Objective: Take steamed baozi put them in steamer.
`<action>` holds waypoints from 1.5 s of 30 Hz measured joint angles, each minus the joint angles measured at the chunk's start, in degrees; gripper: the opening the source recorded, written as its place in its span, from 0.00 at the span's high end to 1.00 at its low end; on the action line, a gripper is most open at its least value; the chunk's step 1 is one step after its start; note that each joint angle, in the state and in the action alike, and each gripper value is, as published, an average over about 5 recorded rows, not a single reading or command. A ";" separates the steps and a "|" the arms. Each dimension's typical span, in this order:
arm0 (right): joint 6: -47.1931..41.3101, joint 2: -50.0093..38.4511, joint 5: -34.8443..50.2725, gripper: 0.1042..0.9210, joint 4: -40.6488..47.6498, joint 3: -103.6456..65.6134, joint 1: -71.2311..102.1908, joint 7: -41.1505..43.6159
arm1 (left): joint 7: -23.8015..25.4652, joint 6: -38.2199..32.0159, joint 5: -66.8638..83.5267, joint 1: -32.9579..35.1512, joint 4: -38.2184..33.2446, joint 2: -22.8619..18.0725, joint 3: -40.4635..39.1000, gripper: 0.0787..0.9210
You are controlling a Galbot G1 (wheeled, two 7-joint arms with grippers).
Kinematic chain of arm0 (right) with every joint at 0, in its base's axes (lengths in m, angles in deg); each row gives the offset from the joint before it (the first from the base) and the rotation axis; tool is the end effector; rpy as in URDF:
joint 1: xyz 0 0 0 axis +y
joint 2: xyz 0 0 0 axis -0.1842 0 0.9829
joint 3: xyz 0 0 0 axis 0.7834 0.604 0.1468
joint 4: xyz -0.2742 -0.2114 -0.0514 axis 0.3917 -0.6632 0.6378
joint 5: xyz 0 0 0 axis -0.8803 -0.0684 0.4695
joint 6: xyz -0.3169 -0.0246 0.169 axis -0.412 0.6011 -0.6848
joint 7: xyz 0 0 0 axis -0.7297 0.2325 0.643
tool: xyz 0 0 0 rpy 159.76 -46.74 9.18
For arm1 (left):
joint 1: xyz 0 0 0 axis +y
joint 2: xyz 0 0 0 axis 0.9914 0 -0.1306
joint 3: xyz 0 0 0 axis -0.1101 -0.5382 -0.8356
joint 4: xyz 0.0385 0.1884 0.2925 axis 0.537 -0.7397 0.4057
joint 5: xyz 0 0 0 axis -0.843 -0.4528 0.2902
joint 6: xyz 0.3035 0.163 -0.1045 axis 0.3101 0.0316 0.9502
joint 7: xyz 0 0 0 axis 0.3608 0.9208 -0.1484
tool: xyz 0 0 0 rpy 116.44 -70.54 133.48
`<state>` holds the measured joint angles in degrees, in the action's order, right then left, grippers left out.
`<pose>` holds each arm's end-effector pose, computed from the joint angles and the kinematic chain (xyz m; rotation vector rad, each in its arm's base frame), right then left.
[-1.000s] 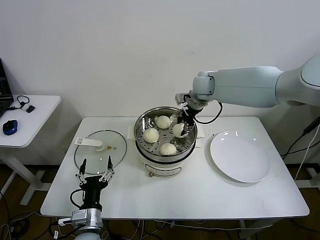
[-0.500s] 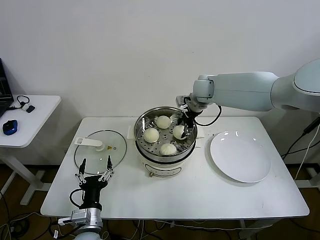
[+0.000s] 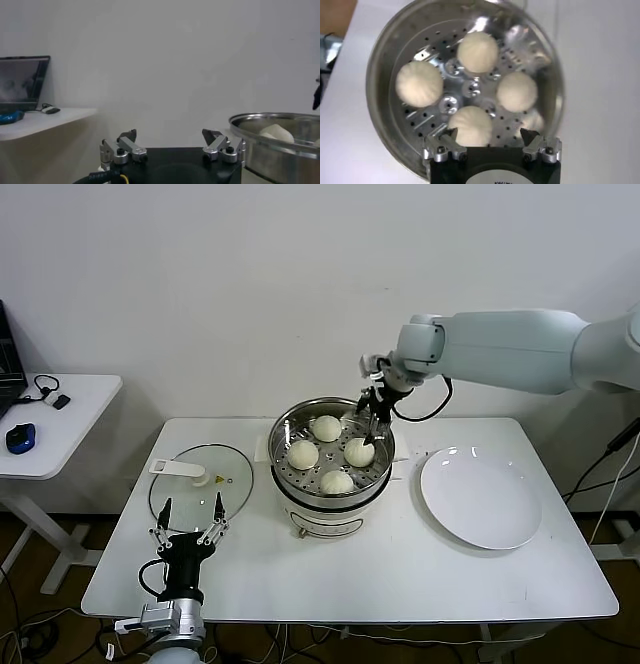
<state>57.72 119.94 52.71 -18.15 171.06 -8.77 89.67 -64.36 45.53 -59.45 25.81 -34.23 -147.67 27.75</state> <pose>0.5908 0.0146 -0.0499 1.3665 -1.5467 1.3343 0.1666 -0.0057 -0.3206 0.1995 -3.1331 -0.0187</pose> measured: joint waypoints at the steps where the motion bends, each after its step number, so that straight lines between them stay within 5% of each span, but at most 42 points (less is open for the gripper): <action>1: -0.33 -0.85 0.01 0.12 -0.36 -0.55 -0.16 -0.76 | 0.01 0.00 -0.08 0.01 -0.02 0.00 -0.08 0.12; 15: -5.68 -20.46 -0.96 0.12 -14.86 -22.36 9.67 -25.51 | -0.03 0.15 -1.11 0.48 -0.40 0.04 -0.25 0.12; 28: -2.54 -36.58 -7.80 0.12 -32.68 -67.83 52.47 -45.99 | -0.07 0.19 -2.52 0.96 -0.25 0.01 -0.22 0.12; 35: 3.57 -33.74 -17.02 0.12 -39.09 -94.87 79.41 -48.02 | -0.13 -0.23 -3.42 1.20 0.04 -0.27 -0.45 0.12; 45: 14.82 -17.25 -31.12 0.12 -42.53 -124.35 115.22 -45.34 | -0.55 -0.92 -4.66 1.79 0.18 -0.60 -0.40 0.12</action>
<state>72.54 102.69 21.59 -60.69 46.71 106.45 44.33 -64.91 44.61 -64.11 27.60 -34.05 -148.26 27.35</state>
